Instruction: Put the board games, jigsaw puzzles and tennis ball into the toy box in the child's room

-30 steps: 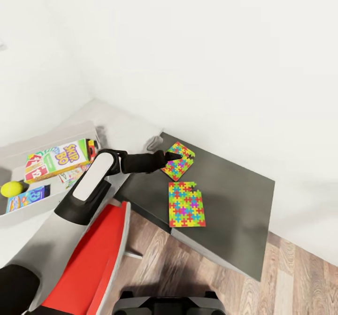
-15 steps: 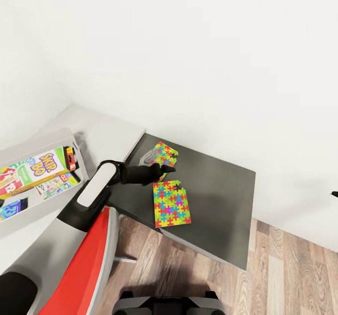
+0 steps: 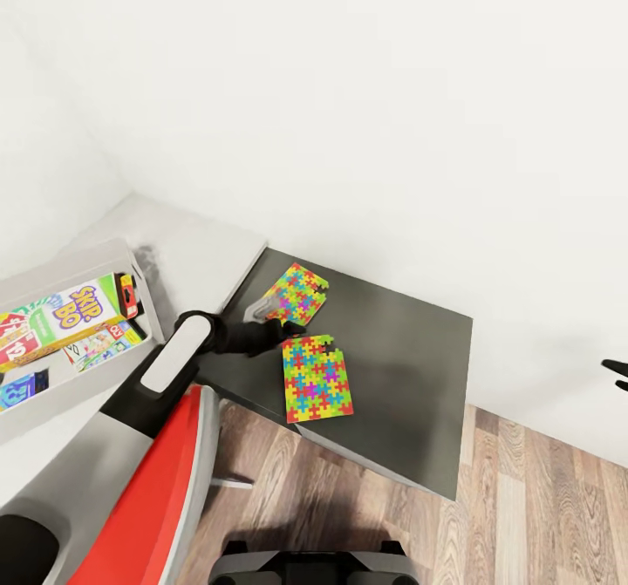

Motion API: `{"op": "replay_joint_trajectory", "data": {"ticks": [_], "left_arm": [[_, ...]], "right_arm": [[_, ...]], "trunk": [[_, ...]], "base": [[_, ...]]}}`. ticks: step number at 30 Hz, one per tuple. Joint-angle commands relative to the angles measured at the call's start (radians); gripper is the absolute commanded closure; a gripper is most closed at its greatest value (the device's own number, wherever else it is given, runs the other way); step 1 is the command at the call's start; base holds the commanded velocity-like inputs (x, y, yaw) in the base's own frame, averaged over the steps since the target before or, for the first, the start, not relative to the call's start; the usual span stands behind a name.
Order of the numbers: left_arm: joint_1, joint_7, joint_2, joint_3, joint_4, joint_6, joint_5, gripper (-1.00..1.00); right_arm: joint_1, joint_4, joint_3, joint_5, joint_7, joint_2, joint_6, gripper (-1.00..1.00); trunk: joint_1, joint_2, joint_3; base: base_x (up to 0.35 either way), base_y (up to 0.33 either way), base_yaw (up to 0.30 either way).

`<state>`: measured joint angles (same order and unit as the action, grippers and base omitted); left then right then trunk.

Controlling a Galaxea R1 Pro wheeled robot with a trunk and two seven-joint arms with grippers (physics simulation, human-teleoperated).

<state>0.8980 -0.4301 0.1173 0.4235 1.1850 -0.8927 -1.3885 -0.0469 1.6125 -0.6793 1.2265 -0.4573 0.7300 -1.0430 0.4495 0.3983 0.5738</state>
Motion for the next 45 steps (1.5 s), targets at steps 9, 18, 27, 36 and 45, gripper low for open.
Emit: {"op": "replay_joint_trajectory", "data": {"ticks": [9,18,27,36,45], "left_arm": [[0.0,-0.008,0.018,-0.016,-0.01,0.004,-0.002,-1.0],[0.004,-0.012,0.021,-0.056,-0.012,0.001,0.002,-1.0],[0.009,-0.014,0.019,-0.065,-0.014,-0.005,0.002,-1.0],[0.01,-0.008,0.016,-0.067,-0.015,-0.009,-0.003,-1.0],[0.012,-0.005,0.009,-0.068,-0.045,-0.027,-0.012,-1.0]], "right_arm": [[-0.001,0.0,0.004,-0.009,-0.009,0.0,-0.004,-1.0],[-0.001,0.0,0.006,-0.009,-0.009,0.0,-0.004,-1.0],[-0.001,0.0,0.006,-0.009,-0.009,0.0,-0.004,-1.0],[-0.001,0.0,0.006,-0.009,-0.008,0.0,-0.004,-1.0],[-0.001,0.0,0.006,-0.009,-0.006,0.0,-0.004,-1.0]], "trunk": [[0.001,0.002,0.001],[0.001,0.002,0.001],[0.001,0.002,0.001],[0.001,0.002,0.001],[0.001,0.002,0.001]], "base": [[0.0,0.0,-0.004],[0.0,0.0,0.0],[0.0,0.0,0.0],[0.0,0.0,0.0],[0.0,0.0,0.0]]}}
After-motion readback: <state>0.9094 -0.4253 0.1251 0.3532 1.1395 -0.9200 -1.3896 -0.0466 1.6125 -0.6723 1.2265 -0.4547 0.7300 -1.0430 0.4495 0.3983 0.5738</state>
